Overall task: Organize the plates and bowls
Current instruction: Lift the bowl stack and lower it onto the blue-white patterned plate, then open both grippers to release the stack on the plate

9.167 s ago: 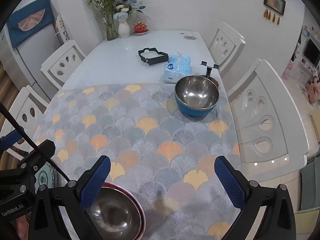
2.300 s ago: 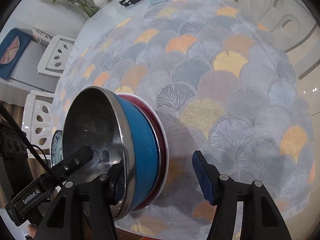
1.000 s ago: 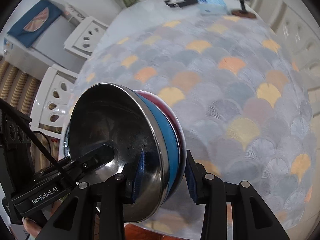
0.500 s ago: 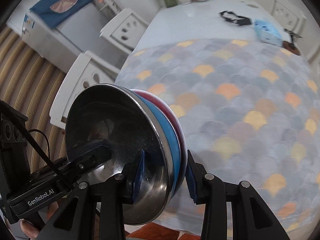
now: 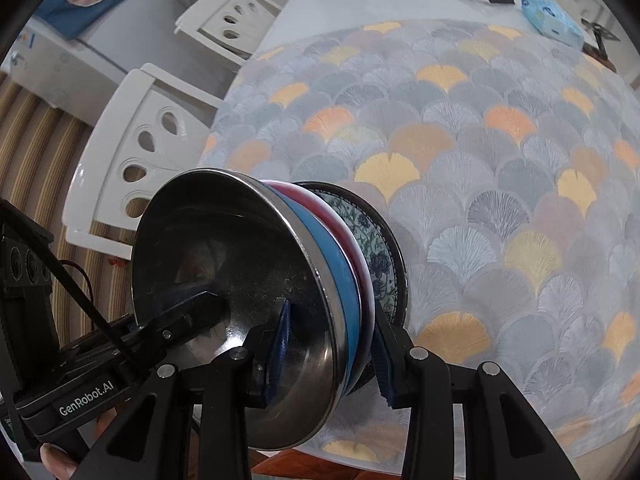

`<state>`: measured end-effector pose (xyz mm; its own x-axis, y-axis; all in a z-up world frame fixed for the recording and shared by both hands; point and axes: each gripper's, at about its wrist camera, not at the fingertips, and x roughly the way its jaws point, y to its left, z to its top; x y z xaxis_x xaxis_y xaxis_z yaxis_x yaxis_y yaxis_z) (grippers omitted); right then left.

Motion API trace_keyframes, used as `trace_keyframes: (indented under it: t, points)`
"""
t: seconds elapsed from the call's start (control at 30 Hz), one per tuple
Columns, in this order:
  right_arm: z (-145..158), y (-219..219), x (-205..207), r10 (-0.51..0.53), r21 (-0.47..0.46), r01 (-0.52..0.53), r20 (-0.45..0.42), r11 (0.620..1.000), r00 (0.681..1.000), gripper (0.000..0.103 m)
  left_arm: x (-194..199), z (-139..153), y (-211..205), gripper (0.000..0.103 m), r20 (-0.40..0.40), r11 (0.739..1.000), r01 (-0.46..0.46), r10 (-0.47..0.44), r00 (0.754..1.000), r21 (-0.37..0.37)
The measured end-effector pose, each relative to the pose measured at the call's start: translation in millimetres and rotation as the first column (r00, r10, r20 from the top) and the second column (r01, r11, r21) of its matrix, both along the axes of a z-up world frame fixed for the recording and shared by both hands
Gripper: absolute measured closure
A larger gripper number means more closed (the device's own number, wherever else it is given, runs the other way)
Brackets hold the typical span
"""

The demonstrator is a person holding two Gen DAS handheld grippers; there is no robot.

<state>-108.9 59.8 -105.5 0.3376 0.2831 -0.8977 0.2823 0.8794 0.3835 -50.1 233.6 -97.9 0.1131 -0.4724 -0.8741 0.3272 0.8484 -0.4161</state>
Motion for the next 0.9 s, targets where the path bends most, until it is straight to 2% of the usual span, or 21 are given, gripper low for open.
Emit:
trace_keyframes:
  t: [0.23, 0.5, 0.63, 0.8, 0.9]
  points:
    - [-5, 1, 3, -0.055, -0.004, 0.055, -0.007, 0.999, 0.998, 0.065, 10, -5, 3, 0.068, -0.002, 0.999, 0.017, -0.017, 1.0, -0.034]
    - [2, 1, -4, -0.072, -0.007, 0.072, 0.007, 0.997, 0.997, 0.065, 7, 3, 11, 0.065, 0.034, 0.998, 0.034, -0.032, 0.999, -0.047]
    - [23, -1, -13, -0.083, -0.062, 0.087, 0.055, 0.994, 0.995, 0.065, -1, 21, 21, 0.064, 0.112, 0.999, 0.038, -0.034, 0.993, -0.031]
    - [67, 1, -32, -0.078, -0.173, 0.108, 0.17, 0.979, 0.982, 0.046, -16, 50, 30, 0.063, 0.215, 0.999, 0.052, -0.052, 0.975, 0.008]
    - [88, 13, -44, -0.056, -0.227, 0.107, 0.218, 0.968, 0.974, 0.046, -24, 67, 33, 0.063, 0.269, 0.999, 0.051, -0.052, 0.962, 0.009]
